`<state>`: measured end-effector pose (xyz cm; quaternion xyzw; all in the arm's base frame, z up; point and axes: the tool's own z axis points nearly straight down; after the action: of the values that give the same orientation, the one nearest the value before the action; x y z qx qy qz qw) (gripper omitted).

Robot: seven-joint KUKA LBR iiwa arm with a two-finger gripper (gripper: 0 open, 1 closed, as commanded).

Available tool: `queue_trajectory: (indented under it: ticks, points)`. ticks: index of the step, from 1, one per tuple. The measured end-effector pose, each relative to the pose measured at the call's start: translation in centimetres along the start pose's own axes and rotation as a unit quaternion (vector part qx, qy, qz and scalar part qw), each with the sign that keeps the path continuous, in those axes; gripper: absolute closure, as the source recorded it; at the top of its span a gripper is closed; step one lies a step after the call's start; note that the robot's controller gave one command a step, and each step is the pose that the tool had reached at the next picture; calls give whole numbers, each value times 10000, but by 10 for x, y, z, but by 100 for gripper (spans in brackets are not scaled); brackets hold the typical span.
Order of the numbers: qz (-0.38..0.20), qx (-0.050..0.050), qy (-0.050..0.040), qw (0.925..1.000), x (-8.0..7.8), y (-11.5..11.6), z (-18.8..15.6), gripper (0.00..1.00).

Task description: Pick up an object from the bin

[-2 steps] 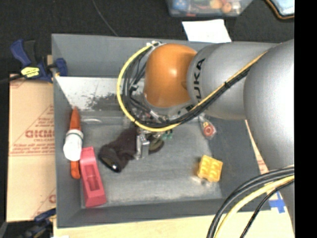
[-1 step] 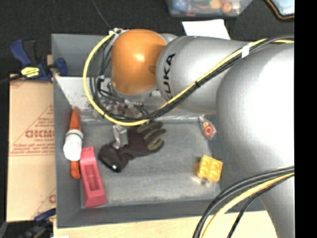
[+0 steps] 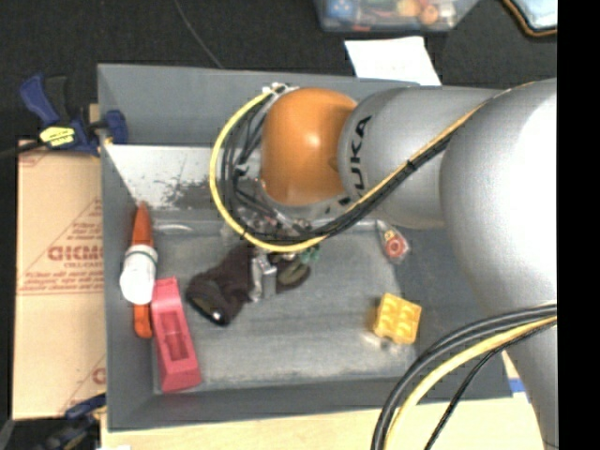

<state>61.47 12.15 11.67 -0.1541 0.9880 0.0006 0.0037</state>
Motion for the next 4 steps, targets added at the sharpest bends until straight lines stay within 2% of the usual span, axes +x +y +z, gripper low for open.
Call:
queue_trajectory:
  ticks: [1,2,3,4]
  points:
    - [-1464,-4,-35,9892,2,5,12,0]
    - [-703,-9,-13,9975,3,-8,24,0]
    - [-1689,-3,-55,9856,-13,4,38,0]
    - [-138,-9,-43,9999,-5,1,36,0]
